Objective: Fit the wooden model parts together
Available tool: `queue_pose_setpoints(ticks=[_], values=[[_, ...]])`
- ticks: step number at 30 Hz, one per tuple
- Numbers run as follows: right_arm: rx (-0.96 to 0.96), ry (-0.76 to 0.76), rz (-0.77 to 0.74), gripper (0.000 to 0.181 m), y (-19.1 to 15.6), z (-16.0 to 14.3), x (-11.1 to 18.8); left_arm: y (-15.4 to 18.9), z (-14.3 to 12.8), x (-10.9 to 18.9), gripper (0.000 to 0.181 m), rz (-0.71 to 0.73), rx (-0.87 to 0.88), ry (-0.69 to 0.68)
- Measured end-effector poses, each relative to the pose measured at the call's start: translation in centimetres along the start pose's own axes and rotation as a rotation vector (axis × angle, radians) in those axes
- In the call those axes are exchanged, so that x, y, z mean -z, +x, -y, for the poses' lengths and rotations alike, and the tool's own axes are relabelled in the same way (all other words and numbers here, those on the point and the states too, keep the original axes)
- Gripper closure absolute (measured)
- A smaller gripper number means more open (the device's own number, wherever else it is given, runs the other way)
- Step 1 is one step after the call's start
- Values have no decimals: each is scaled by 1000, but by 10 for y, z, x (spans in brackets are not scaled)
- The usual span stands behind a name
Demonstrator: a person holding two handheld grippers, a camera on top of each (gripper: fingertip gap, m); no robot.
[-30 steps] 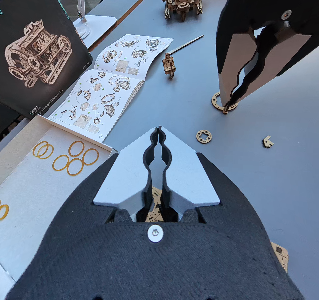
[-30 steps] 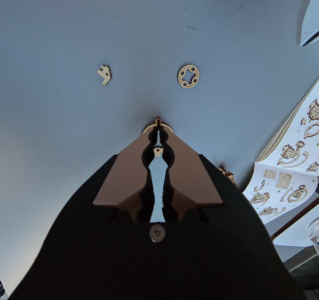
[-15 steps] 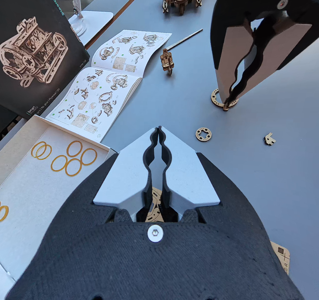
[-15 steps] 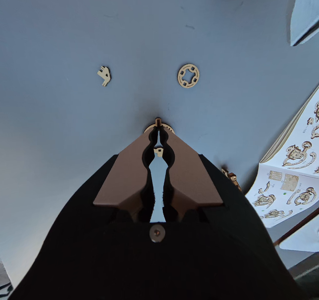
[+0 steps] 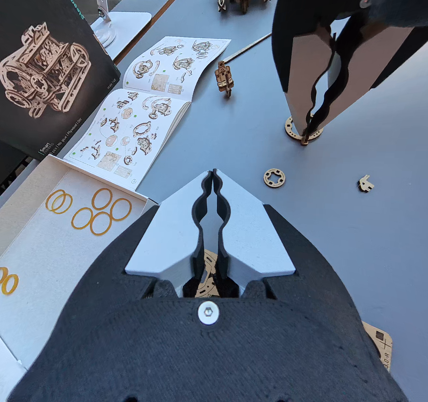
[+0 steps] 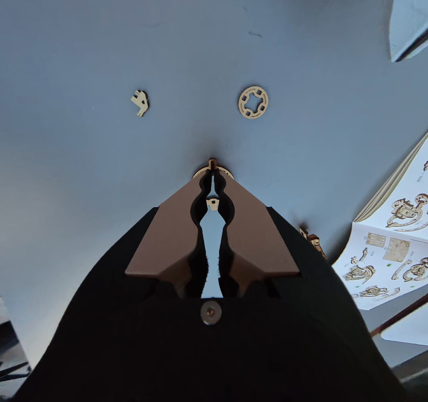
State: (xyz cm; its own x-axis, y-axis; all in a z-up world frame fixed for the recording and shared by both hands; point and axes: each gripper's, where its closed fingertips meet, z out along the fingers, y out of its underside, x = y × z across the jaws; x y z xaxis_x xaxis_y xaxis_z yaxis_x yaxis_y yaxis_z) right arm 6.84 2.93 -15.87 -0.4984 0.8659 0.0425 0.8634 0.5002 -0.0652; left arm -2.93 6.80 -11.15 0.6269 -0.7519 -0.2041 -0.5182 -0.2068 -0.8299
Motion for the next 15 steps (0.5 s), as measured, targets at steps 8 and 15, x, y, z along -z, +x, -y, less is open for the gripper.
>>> queue_pose_setpoints(ticks=[8, 15], values=[[-35, 43, -25, 180, 0, 0, -1, 0, 3, 2, 181, 1, -1, 10], [-28, 76, -47, 180, 0, 0, -3, 1, 2, 1, 181, 2, -8, 6]])
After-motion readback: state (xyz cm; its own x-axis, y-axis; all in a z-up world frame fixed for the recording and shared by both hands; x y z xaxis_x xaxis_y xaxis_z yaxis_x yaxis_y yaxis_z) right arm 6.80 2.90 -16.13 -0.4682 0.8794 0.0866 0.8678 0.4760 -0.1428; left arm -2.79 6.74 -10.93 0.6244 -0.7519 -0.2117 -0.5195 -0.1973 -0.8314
